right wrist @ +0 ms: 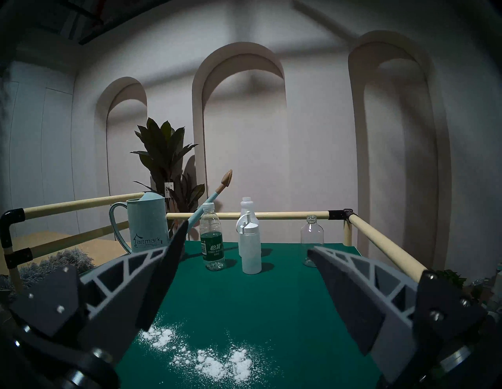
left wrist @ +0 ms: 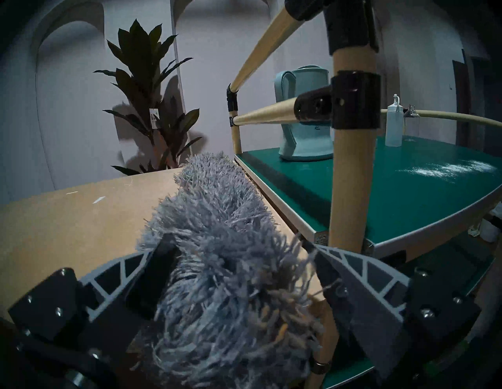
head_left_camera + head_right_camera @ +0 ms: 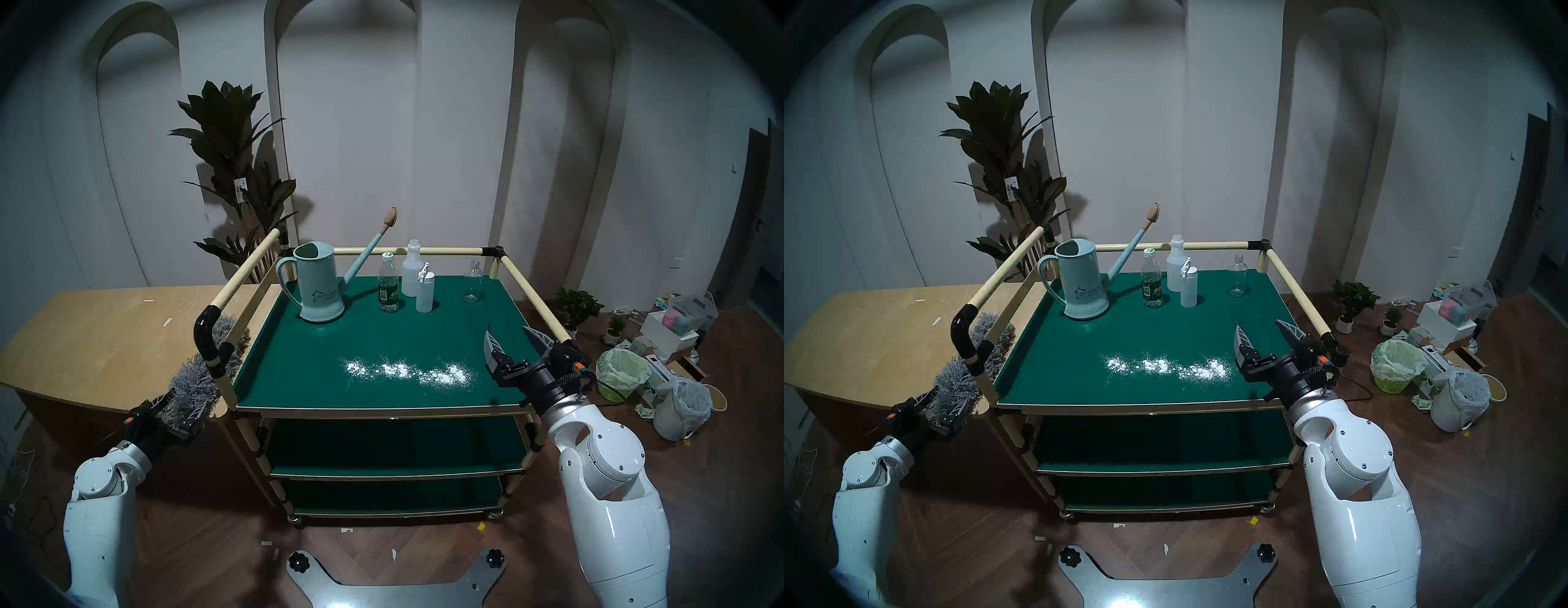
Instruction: Dust the shelf with the duster
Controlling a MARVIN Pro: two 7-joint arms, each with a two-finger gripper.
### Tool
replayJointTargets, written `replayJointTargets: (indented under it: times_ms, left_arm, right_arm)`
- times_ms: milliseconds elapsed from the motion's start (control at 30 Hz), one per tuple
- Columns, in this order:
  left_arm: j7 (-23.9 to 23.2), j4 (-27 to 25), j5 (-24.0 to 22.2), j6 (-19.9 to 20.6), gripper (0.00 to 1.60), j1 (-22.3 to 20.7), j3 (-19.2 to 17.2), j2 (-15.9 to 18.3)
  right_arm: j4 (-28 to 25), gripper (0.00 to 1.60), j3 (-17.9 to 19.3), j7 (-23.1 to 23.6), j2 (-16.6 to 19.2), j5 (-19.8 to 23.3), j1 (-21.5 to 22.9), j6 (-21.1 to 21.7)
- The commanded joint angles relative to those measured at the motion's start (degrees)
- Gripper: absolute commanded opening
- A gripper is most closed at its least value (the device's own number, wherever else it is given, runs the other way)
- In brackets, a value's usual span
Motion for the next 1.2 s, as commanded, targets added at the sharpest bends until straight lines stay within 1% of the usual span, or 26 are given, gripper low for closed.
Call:
replayJointTargets:
  times_ms: [0, 33, 67, 100, 133, 167, 400, 500, 600, 700, 900, 1000, 1167]
  left_arm:
    - [0.5, 4.4, -0.2, -2.6, 1.6, -6.2, 1.2, 2.2]
    - [0.5, 5.1, -0.3, -3.0, 1.6, -6.5, 1.6, 2.4]
    - [0.0, 6.8, 0.1, -3.5, 1.6, -7.9, 1.6, 2.2]
    - [0.4, 6.6, -0.4, -3.4, 1.6, -7.5, 1.9, 2.3]
    - [-0.1, 8.3, 0.0, -4.1, 1.6, -8.7, 1.9, 2.1]
    - [0.2, 8.6, -0.2, -4.3, 1.6, -8.6, 2.4, 2.3]
    - [-0.3, 15.1, 0.0, -7.1, 1.6, -12.0, 3.7, 2.2]
    - [-0.6, 16.6, -0.3, -7.9, 1.6, -12.7, 4.0, 2.2]
    - [-1.1, 17.5, -1.1, -8.8, 1.6, -13.3, 3.8, 2.1]
    - [-1.9, 17.6, -2.5, -9.0, 1.6, -13.6, 3.0, 1.9]
    - [-3.3, 17.4, -3.5, -10.0, 1.6, -13.8, 2.5, 2.0]
    - [-4.2, 17.7, -3.7, -9.7, 1.6, -14.1, 2.6, 2.2]
    - [-5.3, 19.7, -3.4, -8.9, 1.6, -15.0, 3.4, 2.4]
  right_arm:
    - [-2.0, 1.6, -0.4, -0.3, -0.5, -0.1, 0.4, -0.6]
    - [-2.1, 1.6, -0.5, -0.4, -0.6, -0.2, 0.5, -0.6]
    - [-2.2, 1.6, -0.6, -0.5, -0.6, -0.3, 0.5, -0.6]
    - [-2.2, 1.6, -0.7, -0.5, -0.6, -0.4, 0.6, -0.6]
    - [-2.3, 1.6, -0.8, -0.6, -0.7, -0.5, 0.6, -0.5]
    - [-2.3, 1.6, -0.8, -0.7, -0.7, -0.6, 0.7, -0.5]
    - [-2.4, 1.6, -1.3, -1.2, -0.7, -1.1, 1.1, -0.5]
    - [-2.3, 1.6, -1.5, -1.4, -0.7, -1.3, 1.3, -0.6]
    - [-2.1, 1.6, -1.8, -1.6, -0.7, -1.6, 1.5, -0.6]
    - [-1.9, 1.6, -1.9, -1.8, -0.7, -1.7, 1.5, -0.6]
    - [-1.5, 1.6, -2.2, -2.0, -0.8, -1.9, 1.7, -0.7]
    - [-1.3, 1.6, -2.3, -2.1, -0.8, -1.8, 2.0, -0.7]
    - [-1.0, 1.6, -2.4, -2.3, -0.9, -1.6, 2.4, -0.8]
